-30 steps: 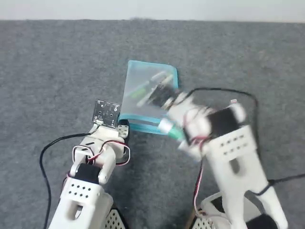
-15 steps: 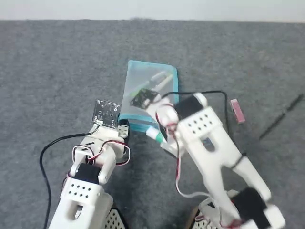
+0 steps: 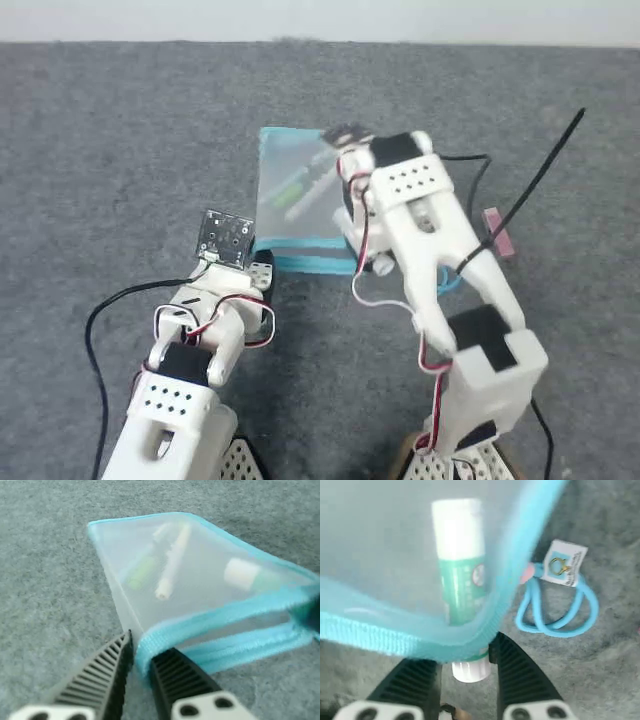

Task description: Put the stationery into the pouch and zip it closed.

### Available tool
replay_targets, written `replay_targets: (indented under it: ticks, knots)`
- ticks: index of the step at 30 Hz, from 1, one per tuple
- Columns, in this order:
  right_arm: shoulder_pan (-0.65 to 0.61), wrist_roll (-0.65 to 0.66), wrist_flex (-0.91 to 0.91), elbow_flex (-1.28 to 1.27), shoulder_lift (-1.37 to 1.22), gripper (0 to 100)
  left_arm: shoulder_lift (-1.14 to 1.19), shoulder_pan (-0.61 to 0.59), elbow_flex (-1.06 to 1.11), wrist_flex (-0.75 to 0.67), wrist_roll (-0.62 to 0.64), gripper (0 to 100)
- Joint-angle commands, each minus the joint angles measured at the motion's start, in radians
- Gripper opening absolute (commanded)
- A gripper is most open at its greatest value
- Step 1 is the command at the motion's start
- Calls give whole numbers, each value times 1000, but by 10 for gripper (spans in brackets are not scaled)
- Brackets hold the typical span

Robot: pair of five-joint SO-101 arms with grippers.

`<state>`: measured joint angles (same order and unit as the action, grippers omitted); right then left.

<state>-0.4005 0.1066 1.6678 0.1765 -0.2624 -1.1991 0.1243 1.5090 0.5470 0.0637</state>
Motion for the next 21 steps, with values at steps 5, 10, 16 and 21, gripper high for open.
replay_targets:
  ticks: [5,10,16,21]
  knots:
    - [62,-166,38,256,-48,6,-17,100,-22,-21,-17,11]
    - [54,-187,22,299,-81,6,-17,140,-22,-21,-17,11]
    - [24,-178,24,301,-99,190,-17,138,-22,-21,-21,11]
    - [-21,-120,38,301,-96,266,-17,138,-22,-23,-23,11]
